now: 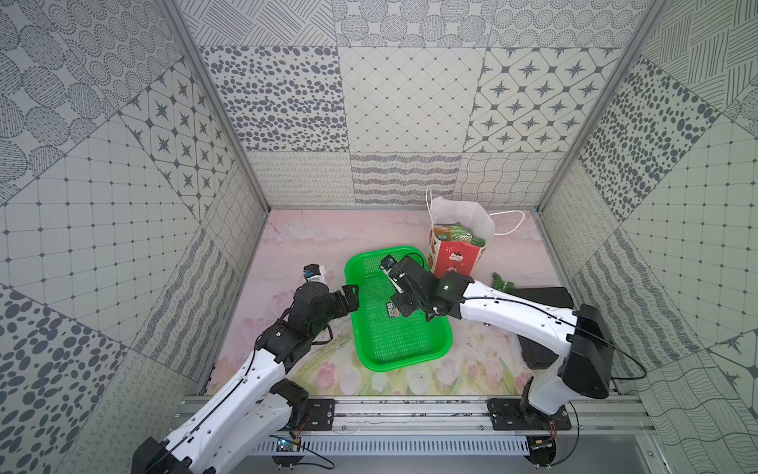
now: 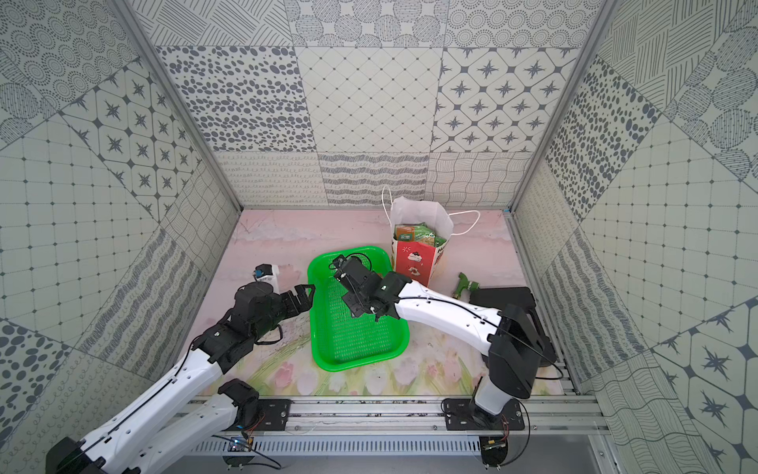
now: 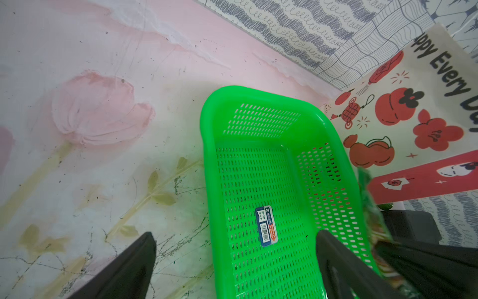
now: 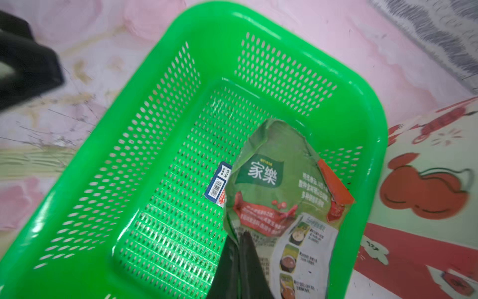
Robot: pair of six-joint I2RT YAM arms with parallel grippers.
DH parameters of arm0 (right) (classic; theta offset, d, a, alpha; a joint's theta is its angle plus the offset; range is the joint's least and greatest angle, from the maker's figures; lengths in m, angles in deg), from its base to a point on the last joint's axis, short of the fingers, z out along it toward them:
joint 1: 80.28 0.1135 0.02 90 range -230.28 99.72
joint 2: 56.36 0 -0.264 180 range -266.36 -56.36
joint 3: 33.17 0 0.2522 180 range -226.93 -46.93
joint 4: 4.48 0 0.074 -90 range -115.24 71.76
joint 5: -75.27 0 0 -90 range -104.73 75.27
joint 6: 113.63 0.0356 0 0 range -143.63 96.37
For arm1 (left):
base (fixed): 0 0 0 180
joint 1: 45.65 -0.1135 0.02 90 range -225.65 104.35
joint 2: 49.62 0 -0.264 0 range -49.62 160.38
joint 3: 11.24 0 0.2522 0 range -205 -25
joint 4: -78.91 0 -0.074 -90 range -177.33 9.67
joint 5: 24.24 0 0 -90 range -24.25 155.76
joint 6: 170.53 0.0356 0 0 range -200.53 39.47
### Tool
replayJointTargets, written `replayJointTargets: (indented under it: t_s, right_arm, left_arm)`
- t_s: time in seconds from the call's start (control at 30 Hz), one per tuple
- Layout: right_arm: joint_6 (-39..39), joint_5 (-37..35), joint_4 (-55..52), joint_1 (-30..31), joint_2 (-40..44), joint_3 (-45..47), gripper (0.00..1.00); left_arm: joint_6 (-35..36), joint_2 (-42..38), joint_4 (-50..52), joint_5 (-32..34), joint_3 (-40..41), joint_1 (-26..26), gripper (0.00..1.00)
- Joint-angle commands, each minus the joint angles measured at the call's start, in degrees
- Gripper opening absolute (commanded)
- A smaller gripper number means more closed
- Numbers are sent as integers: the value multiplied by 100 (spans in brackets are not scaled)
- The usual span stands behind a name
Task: Place the condiment packets inside the bag
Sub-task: Pick up the condiment packet from the storage box, then place the condiment packet in the paper bag.
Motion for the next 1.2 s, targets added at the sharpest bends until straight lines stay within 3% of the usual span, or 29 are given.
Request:
replayJointTargets:
  t_s: [0.0,0.33,0.57,0.87,1.17]
  right_arm:
    - [-44,1,468,-25,577,-118,0]
    - [-186,-254,972,-232,1780,-481,0]
    - [141,186,1252,-1292,2160,-755,0]
    - [892,1157,1595,-2925,1753,-959,0]
    - [1372,1734,1856,-3657,1204,-625,0]
  left_arm:
    - [-1,-334,130,434,50,-7,99]
    - [-11,-581,571,1038,-133,-9,99]
    - [102,-695,739,1443,-218,-11,100]
    - [351,-634,896,1987,-344,-23,99]
    - [512,-564,733,2075,-312,-487,99]
